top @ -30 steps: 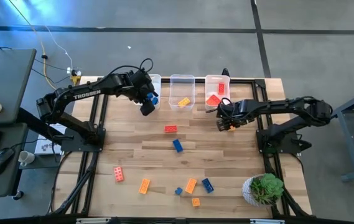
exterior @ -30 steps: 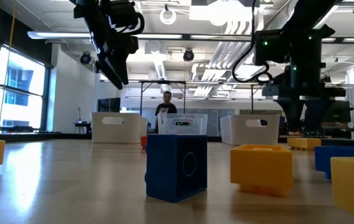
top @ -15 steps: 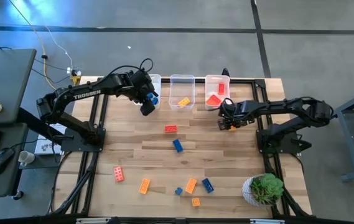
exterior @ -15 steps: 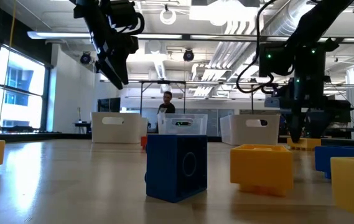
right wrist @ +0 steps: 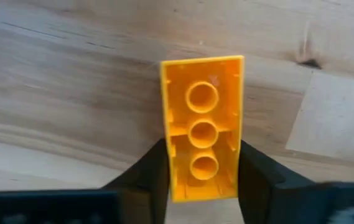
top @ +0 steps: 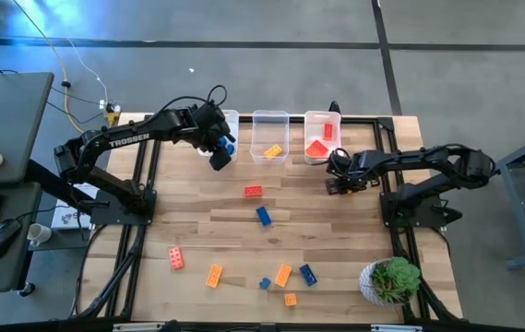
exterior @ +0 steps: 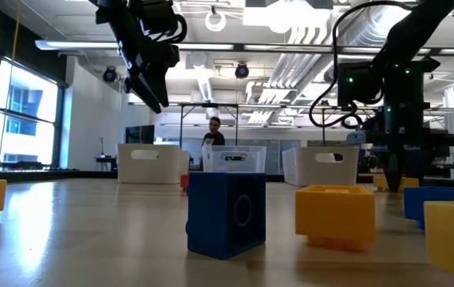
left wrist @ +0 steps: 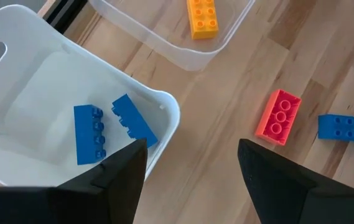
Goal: Sort & place blocks by color
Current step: Put the yellow game piece into the transparent bin
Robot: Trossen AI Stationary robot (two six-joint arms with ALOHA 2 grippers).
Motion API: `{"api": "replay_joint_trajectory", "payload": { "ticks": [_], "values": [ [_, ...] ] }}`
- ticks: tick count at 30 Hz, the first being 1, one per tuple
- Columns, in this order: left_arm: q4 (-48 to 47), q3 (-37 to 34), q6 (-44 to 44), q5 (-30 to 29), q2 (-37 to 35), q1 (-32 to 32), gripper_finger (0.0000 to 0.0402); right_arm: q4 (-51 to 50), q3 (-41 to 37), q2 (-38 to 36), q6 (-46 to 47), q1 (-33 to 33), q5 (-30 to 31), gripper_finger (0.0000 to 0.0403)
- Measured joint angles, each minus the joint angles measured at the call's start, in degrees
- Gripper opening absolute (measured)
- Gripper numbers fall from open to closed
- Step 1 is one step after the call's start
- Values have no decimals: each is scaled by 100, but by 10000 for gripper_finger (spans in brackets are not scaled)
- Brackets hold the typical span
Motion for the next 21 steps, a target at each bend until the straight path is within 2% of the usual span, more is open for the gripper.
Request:
{"api": "replay_joint_trajectory", "payload": {
  "ticks": [5,8,11,18,21],
  "values": [
    [2,0,0,0,0,1,239,6,24,1,-149,1,-206,107],
    [2,0,-47,2,-1,0,239,68,168,12,-210,31,-729,107],
    [6,0,-129,18,-1,2,239,159,429,14,-368,128,-984,107],
    [124,0,172,44,0,2,239,1299,991,14,-696,388,-1433,107],
    [293,0,393,345,0,4,239,1799,1215,14,-967,447,-1610,107]
  ]
}}
